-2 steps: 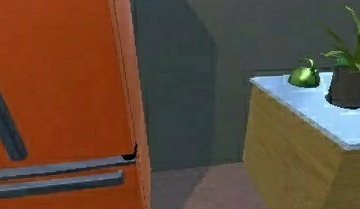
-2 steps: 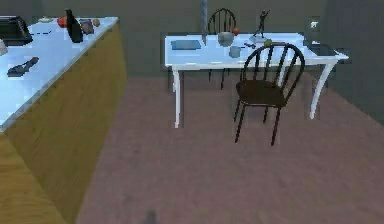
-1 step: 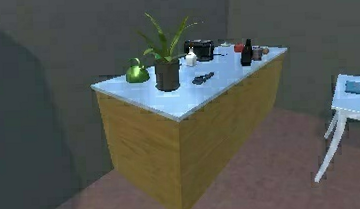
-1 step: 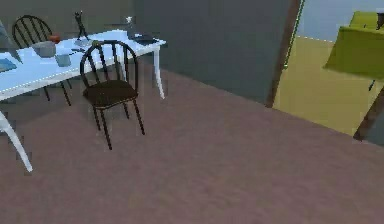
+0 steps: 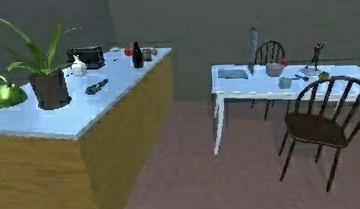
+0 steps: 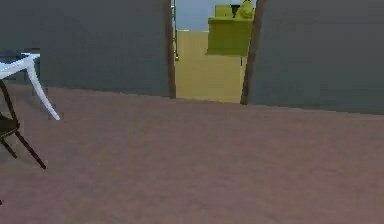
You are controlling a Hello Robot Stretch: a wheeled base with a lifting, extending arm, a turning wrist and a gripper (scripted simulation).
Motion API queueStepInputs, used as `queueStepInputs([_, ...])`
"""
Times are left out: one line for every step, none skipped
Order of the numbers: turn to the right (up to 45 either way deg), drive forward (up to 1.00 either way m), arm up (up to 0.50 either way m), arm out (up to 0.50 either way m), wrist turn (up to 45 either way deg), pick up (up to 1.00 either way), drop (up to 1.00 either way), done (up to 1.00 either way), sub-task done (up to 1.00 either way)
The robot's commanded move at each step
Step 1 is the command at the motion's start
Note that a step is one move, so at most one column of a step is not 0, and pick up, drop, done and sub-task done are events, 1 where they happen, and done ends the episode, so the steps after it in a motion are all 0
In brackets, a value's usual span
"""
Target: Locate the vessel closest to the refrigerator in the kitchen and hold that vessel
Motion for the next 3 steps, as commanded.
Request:
queueStepInputs([0.0, 1.00, 0.00, 0.00, 0.0, 0.00, 0.00, 0.00, 0.00])
queueStepInputs([0.0, 1.00, 0.00, 0.00, 0.0, 0.00, 0.00, 0.00, 0.00])
queueStepInputs([3.0, 0.00, 0.00, 0.00, 0.0, 0.00, 0.00, 0.00, 0.00])
